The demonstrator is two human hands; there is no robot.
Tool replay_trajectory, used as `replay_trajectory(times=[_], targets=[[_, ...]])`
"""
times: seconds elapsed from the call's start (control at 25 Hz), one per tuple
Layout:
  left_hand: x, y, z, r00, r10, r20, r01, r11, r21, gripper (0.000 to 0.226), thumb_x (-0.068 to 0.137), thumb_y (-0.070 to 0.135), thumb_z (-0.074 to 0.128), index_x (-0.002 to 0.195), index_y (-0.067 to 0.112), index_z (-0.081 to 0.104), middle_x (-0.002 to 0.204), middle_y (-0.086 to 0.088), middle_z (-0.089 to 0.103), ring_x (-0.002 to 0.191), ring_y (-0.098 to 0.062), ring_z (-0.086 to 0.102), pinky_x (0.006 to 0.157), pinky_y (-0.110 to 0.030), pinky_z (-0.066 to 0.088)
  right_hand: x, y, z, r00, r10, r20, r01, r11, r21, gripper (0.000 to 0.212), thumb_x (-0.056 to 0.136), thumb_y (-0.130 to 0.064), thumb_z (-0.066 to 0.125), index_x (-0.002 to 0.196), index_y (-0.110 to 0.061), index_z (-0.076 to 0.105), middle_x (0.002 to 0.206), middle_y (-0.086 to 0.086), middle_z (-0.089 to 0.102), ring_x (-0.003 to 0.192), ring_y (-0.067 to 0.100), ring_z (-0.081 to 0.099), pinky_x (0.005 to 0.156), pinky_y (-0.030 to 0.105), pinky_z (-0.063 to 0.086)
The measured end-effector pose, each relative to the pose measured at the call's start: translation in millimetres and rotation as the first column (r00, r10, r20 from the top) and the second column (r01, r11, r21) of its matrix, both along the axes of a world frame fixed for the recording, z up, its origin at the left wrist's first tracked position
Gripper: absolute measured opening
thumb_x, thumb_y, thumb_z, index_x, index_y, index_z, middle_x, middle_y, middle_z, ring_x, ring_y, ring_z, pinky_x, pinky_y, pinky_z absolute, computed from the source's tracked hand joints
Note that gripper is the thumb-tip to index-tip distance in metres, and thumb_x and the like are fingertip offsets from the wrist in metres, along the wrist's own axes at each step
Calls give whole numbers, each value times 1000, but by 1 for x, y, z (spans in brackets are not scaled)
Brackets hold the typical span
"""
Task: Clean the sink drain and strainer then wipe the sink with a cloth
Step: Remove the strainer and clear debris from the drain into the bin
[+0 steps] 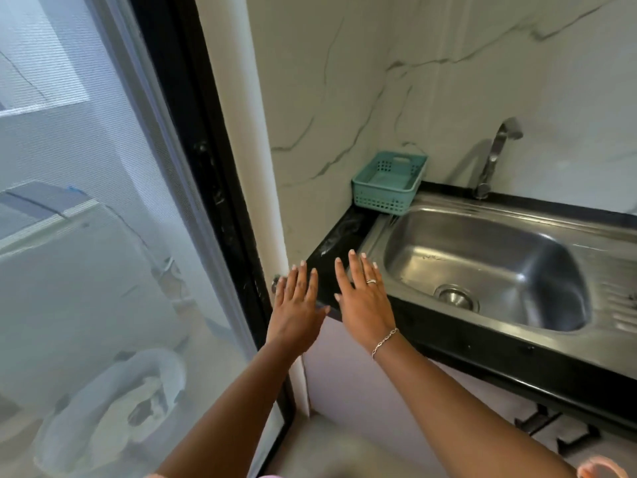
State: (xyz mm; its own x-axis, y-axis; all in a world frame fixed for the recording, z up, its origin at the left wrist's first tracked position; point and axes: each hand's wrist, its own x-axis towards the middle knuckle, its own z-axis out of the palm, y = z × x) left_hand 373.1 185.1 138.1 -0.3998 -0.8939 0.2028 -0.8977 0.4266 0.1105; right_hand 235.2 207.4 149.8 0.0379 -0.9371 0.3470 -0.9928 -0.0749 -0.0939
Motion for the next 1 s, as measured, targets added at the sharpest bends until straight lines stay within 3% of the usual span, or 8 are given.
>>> replay_trajectory(times=[0.24,0.56,1.0], targets=[[-91,-25,22,994,-102,33,102,995,-4,67,97,45,26,147,12,-4,157,-11,-11,145,-25,-13,116,-41,-9,-92,-6,18,996,-91,15,91,996,13,60,97,-26,40,147,-13,10,157,17,9,146,33,5,120,46,6],[-227,-42,5,971,-229,63,222,970,95,66,96,44,27,147,11,1,157,-11,-10,145,-24,-13,117,-42,-8,-237,-7,-7,976,-214,51,206,970,126,52,97,-20,39,145,-11,21,154,18,19,144,32,15,119,42,10],[-295,-58,-19,965,-256,46,240,945,222,65,96,41,36,147,16,7,158,-9,7,146,-26,-4,118,-47,-2,-331,-8,-35,942,-307,138,259,922,289,46,94,-20,45,137,-8,35,139,18,41,128,33,38,110,38,32]])
